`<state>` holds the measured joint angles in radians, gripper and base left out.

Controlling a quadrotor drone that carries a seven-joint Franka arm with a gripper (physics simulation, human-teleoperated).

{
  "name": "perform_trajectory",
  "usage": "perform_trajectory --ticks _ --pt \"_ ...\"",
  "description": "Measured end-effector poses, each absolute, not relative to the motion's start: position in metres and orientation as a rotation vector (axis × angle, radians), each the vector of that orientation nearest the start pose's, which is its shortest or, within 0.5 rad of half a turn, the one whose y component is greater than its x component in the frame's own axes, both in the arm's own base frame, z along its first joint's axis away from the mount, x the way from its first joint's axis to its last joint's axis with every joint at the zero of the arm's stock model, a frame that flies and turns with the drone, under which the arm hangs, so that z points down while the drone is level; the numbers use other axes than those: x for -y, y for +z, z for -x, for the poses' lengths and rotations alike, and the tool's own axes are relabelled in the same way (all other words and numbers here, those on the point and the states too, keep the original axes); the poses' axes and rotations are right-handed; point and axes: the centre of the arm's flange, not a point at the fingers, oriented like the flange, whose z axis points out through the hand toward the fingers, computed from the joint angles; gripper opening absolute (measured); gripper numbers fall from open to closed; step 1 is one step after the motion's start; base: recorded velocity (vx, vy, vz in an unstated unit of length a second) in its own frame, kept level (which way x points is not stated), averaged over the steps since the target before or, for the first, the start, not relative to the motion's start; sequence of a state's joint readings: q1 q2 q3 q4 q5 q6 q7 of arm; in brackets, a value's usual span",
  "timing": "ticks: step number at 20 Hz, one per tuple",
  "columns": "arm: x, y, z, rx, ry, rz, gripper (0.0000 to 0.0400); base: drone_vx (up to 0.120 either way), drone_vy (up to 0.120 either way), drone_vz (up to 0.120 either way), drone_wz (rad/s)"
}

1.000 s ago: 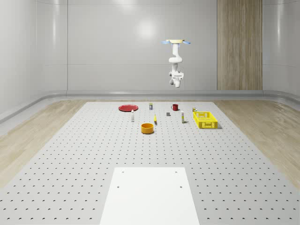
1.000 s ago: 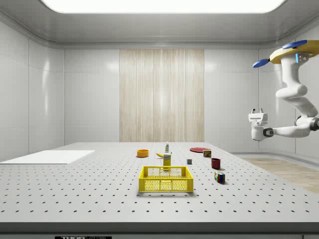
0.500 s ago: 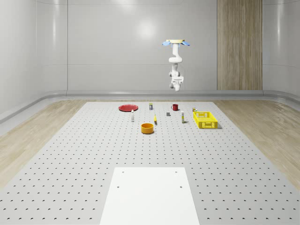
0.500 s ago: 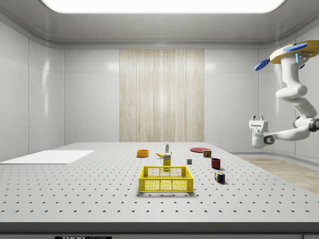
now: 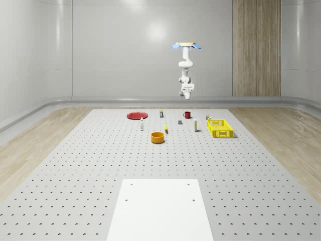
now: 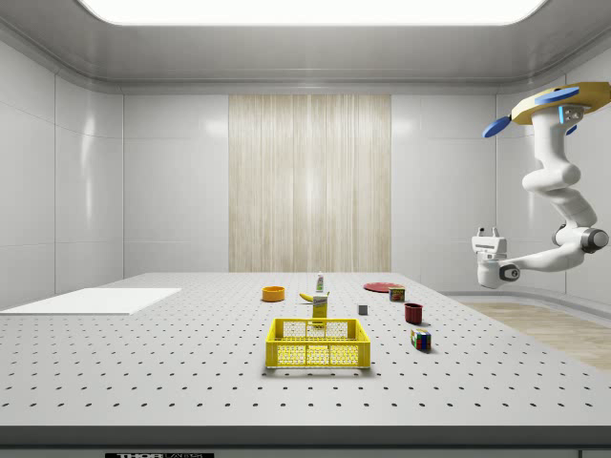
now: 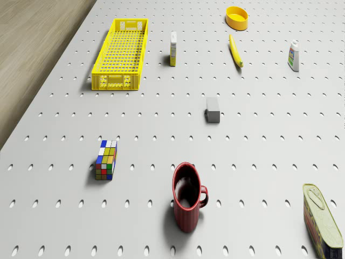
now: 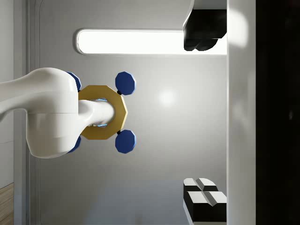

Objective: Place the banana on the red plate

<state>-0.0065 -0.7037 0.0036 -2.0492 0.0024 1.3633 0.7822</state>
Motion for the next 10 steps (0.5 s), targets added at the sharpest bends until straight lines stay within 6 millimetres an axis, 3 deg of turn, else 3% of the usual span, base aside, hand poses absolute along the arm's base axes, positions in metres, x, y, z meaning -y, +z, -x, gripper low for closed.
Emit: perform_trajectory --ticks 10 --pt "-0.0001 0.6911 -0.3038 -1.199 -0.037 2.894 0.04 0.0 -0.12 0.0 0.0"
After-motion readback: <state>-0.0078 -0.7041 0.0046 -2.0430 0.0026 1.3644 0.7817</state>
